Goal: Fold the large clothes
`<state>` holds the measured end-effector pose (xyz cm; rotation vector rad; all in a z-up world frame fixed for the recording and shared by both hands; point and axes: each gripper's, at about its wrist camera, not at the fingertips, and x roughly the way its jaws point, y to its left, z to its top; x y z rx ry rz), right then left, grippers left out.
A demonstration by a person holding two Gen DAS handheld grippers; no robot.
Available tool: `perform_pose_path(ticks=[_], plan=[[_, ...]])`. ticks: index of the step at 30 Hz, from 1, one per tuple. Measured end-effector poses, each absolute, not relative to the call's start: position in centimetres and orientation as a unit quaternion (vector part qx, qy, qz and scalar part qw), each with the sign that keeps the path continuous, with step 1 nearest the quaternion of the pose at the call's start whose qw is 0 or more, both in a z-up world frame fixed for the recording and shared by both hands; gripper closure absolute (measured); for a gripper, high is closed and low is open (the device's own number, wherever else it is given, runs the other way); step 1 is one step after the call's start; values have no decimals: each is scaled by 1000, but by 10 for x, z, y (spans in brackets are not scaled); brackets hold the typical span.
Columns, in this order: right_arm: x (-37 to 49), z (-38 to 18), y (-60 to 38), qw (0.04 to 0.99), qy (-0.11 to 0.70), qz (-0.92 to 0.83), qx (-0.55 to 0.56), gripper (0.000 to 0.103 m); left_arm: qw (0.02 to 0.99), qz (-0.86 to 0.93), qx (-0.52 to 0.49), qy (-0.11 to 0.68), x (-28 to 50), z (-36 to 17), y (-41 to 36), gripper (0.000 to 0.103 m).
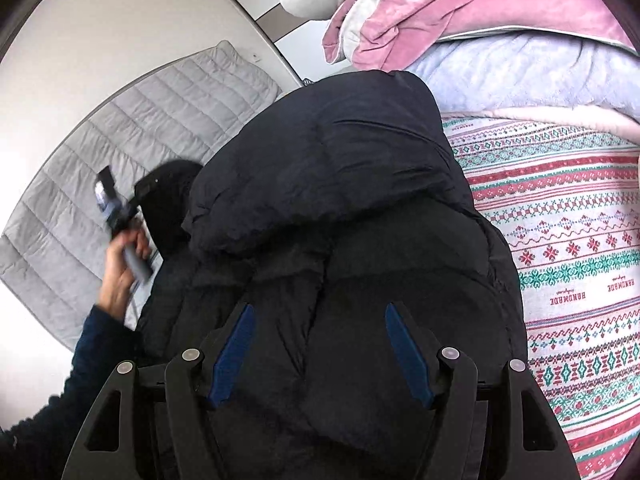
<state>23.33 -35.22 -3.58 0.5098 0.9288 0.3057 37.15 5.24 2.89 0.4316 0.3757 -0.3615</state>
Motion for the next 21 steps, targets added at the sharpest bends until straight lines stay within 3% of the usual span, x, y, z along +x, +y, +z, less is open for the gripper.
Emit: perform_pose_path(ticks=[2, 4, 6, 10, 14, 21], plan=[[234, -39, -353, 847, 447, 143, 247, 34, 899, -224, 325, 189, 321, -4, 6, 77], [235, -42, -353, 844, 453, 144, 250, 34, 878, -236, 366, 200, 288, -27, -14, 54], [234, -41, -352, 844, 452, 145, 249, 34, 879, -249, 344, 214, 276, -28, -10, 51], [234, -38, -351, 845, 450, 149, 246, 34, 909, -254, 193, 267, 294, 9, 42, 47], [234, -37, -351, 845, 450, 150, 247, 34, 921, -248, -64, 293, 316, 39, 134, 36], [235, -38, -345, 846, 452, 158, 234, 34, 867, -154, -362, 305, 338, 8, 269, 35]])
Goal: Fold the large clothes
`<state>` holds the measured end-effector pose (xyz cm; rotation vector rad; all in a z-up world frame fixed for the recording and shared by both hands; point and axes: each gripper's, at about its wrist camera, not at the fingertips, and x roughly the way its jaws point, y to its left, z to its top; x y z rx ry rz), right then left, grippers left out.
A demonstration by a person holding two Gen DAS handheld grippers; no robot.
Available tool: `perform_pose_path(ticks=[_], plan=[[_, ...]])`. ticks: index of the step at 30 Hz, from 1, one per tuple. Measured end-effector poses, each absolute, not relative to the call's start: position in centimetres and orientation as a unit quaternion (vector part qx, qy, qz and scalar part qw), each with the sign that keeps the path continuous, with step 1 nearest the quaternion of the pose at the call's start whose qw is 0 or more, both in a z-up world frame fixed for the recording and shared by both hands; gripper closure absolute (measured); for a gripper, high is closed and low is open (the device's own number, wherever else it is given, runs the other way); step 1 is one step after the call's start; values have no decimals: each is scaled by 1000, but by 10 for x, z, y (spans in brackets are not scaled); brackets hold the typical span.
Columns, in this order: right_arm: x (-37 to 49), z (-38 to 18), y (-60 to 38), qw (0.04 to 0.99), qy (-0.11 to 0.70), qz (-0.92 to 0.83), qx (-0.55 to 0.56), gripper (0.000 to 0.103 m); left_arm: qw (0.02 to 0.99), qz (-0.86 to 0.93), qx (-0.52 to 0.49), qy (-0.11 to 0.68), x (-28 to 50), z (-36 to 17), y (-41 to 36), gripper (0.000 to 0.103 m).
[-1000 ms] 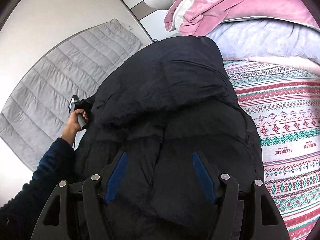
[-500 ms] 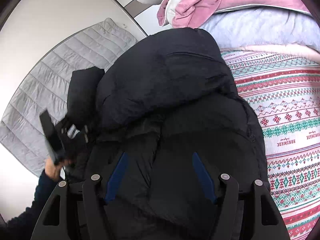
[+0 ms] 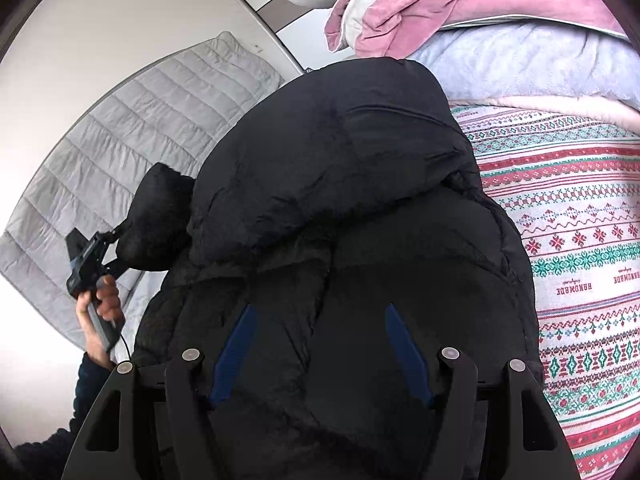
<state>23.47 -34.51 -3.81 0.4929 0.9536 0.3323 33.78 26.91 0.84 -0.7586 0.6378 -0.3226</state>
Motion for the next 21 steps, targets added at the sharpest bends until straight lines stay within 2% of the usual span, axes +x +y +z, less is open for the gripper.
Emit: perform_pose_path(ticks=[2, 5, 7, 10, 11, 13, 14, 15, 16, 21], plan=[[234, -39, -344, 846, 453, 159, 232, 34, 837, -140, -436, 301, 338, -9, 296, 35], [234, -41, -343, 845, 456, 158, 231, 34, 809, -121, -495, 293, 339, -30, 319, 34], [235, -42, -342, 843, 458, 158, 232, 34, 791, -103, -531, 287, 341, -44, 335, 28], [235, -43, -340, 842, 459, 160, 233, 34, 754, -38, -604, 258, 349, -66, 372, 29], [235, -44, -338, 842, 459, 161, 233, 34, 759, -25, -602, 249, 356, -64, 376, 32], [235, -44, -336, 842, 459, 161, 233, 34, 792, -23, -562, 236, 371, -43, 372, 54], [235, -44, -335, 842, 458, 160, 234, 34, 810, -27, -536, 234, 380, -30, 360, 61], [235, -43, -336, 843, 457, 160, 236, 34, 821, -32, -520, 236, 386, -22, 349, 73], [235, -43, -337, 843, 457, 159, 236, 34, 831, -42, -499, 241, 393, -11, 333, 79], [234, -43, -343, 844, 454, 155, 239, 34, 852, -75, -463, 233, 387, 10, 292, 82]])
